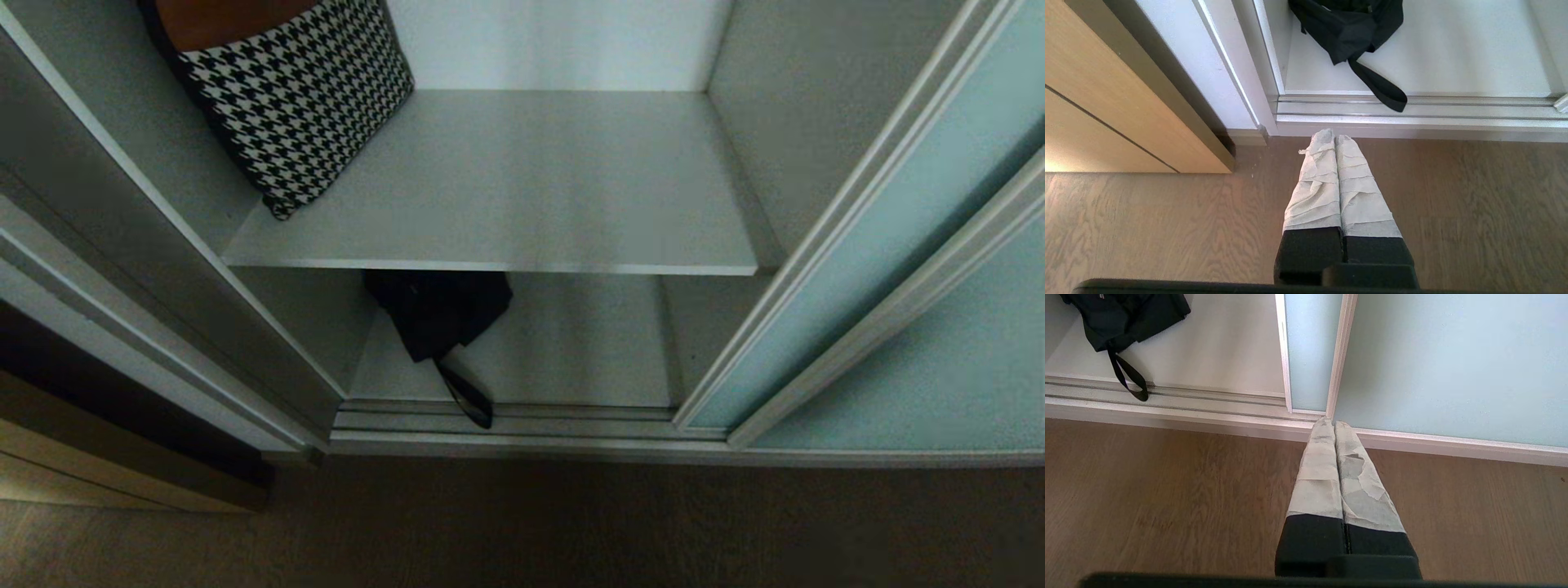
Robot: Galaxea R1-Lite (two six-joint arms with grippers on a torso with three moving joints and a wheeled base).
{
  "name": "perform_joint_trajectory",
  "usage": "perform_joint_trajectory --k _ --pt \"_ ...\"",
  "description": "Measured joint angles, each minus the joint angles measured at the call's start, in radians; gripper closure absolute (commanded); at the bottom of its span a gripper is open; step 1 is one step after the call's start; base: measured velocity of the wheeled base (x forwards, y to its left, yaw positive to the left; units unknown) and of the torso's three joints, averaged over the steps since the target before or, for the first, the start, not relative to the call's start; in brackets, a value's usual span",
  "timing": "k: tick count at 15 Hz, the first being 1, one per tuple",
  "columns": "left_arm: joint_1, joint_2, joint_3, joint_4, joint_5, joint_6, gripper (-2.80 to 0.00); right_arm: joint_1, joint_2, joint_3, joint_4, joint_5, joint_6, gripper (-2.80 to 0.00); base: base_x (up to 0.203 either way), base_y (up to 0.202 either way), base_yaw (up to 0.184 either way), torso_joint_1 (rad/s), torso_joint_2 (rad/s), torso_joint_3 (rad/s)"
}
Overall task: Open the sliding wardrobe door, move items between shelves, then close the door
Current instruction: Close the door
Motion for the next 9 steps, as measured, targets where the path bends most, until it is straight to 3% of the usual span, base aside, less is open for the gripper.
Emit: perform_joint_trajectory --k 9 --pt "0.0 0.001 0.002 -0.002 0.003 -0.011 0.0 0.0 0.0 0.0 0.0 0.0 0.0 0.0 0.0 0.0 0.0 0.0 0.0 0.01"
